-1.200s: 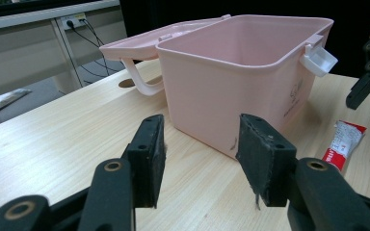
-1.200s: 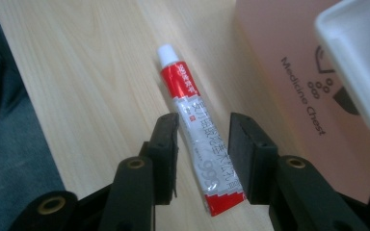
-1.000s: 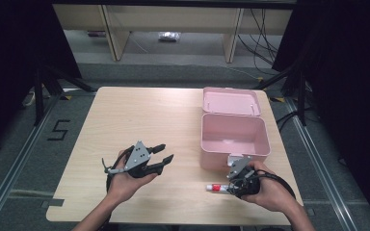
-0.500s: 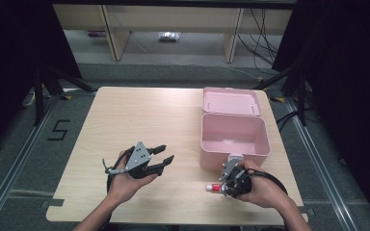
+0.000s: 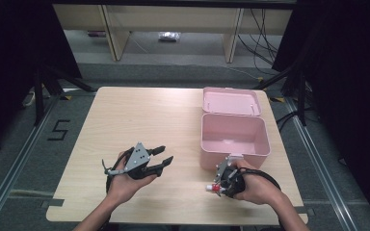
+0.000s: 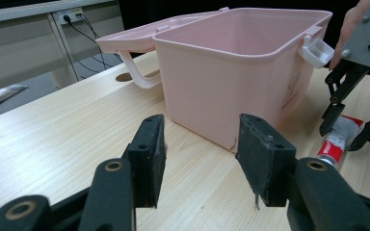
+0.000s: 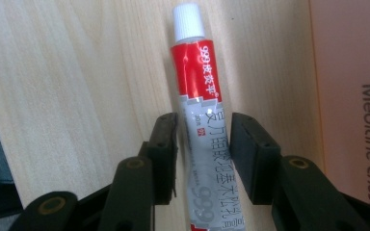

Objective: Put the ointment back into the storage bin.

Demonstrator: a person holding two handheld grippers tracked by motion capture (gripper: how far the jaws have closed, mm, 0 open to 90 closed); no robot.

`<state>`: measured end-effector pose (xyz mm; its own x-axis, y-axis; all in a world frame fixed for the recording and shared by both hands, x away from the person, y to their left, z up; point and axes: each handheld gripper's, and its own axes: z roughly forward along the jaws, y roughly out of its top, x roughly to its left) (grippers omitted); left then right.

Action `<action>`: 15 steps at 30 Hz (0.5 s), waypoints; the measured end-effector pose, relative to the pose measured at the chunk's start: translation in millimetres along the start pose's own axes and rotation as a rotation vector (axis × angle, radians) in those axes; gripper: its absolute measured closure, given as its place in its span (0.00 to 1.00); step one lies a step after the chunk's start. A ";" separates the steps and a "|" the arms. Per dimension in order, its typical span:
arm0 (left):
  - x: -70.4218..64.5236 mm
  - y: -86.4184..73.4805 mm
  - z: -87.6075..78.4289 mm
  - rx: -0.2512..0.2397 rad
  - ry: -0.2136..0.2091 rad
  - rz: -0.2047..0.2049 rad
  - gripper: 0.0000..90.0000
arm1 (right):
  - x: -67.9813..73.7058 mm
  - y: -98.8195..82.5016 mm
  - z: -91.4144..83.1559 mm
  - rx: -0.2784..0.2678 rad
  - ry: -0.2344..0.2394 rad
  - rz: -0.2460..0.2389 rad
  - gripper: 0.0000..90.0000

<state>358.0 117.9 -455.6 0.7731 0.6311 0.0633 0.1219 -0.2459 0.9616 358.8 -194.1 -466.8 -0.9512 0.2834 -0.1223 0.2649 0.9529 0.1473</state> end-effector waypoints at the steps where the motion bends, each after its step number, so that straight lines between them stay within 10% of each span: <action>1: -0.1 0.3 -0.3 0.004 0.001 0.003 0.58 | -2.2 0.3 1.3 0.000 0.001 -0.027 0.71; 15: -0.6 1.2 -0.9 -0.001 0.000 0.002 0.58 | -2.2 7.1 2.6 0.043 0.016 -0.066 0.75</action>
<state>357.1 117.9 -454.3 0.7732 0.6307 0.0656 0.1195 -0.2465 0.9617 363.2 -187.6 -468.0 -0.9690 0.2186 -0.1148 0.2081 0.9733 0.0969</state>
